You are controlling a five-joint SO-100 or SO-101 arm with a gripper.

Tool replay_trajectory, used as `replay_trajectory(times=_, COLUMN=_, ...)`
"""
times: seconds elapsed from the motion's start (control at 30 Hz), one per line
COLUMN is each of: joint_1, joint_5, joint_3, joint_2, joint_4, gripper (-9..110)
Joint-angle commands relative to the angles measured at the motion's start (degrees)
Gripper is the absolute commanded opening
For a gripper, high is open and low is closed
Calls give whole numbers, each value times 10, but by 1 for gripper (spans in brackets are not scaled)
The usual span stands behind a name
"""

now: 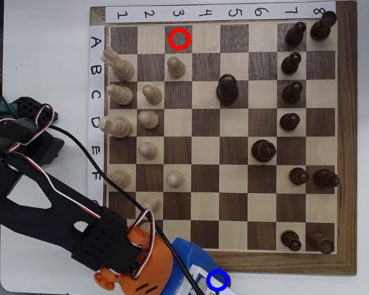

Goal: Move the piece to destination

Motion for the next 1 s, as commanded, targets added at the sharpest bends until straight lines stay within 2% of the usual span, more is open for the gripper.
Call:
replay_trajectory(times=0.0, joint_1=-10, joint_5=19, joint_3=-127, joint_2=24, joint_4=-7, gripper=35)
replay_trajectory(times=0.17, joint_1=-15, joint_5=3, joint_3=-120, joint_2=66, joint_4=13, gripper=36)
replay_trajectory(times=0.4, joint_1=-13, joint_5=-61, joint_3=-56, joint_2=219, joint_4=31, gripper=29)
replay_trajectory(times=0.73, joint_1=-5, joint_5=-259, joint_3=62, joint_2=508, joint_4=59, gripper=21)
replay_trajectory(times=0.97, joint_1=40, joint_5=-423, joint_3=113, joint_2=653, joint_4=163, gripper=14)
